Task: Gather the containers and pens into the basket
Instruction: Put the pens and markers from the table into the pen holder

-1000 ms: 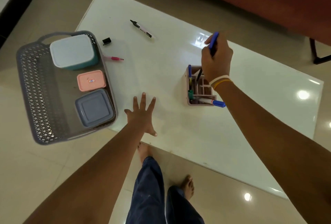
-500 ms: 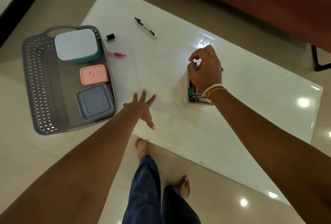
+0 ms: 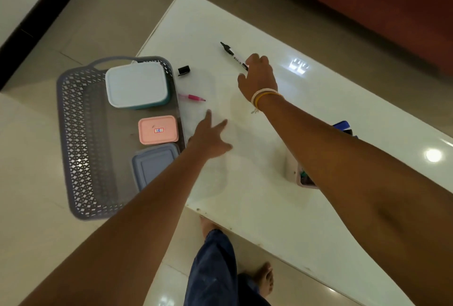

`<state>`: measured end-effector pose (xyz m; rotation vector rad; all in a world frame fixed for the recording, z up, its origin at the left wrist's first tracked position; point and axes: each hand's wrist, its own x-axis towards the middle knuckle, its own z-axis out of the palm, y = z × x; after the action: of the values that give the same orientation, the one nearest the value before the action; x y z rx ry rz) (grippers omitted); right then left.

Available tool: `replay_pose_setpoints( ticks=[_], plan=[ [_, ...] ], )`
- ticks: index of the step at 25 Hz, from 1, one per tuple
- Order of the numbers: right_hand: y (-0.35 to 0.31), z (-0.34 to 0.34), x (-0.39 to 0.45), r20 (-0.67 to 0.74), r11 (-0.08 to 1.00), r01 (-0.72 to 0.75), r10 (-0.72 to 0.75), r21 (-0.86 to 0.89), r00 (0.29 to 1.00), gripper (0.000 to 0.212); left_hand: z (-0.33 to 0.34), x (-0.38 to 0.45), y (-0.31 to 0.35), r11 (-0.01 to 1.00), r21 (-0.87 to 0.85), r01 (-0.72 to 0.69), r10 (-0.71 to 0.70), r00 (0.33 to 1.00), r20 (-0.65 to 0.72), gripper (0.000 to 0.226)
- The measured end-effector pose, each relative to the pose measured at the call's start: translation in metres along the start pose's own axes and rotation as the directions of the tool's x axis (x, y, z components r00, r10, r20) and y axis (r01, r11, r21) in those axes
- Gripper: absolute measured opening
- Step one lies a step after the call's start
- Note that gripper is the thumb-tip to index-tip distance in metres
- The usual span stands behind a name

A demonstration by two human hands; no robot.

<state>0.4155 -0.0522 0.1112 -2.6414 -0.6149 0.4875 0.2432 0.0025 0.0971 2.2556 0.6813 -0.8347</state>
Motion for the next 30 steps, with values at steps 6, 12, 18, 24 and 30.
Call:
replay_pose_setpoints(
  ticks=[6, 12, 18, 24, 30],
  plan=[
    [-0.007, 0.025, 0.06, 0.064, 0.986, -0.138, 0.144, -0.096, 0.987, 0.043, 0.027, 0.008, -0.002, 0.933, 0.359, -0.018, -0.067, 0.972, 0.223, 0.151],
    [-0.026, 0.039, 0.065, 0.191, 0.987, -0.156, 0.148, 0.029, 0.97, 0.031, 0.04, 0.008, -0.003, 0.918, 0.396, 0.023, -0.075, 0.991, 0.115, 0.155],
    [-0.08, 0.051, 0.053, 0.374, 0.933, -0.072, -0.07, 0.353, 0.925, 0.028, 0.041, 0.008, -0.001, 0.916, 0.399, 0.049, -0.096, 0.991, 0.098, 0.155],
    [-0.072, 0.081, 0.033, 0.297, 0.963, -0.061, -0.02, 0.263, 0.955, 0.016, 0.042, 0.01, 0.001, 0.9, 0.432, 0.061, -0.11, 0.99, 0.088, 0.155],
    [-0.003, 0.054, -0.051, 0.209, 0.755, -0.36, 0.294, 0.548, 0.933, 0.018, 0.04, 0.0, -0.01, 0.924, 0.381, -0.024, 0.002, 0.998, 0.058, 0.156]
  ],
)
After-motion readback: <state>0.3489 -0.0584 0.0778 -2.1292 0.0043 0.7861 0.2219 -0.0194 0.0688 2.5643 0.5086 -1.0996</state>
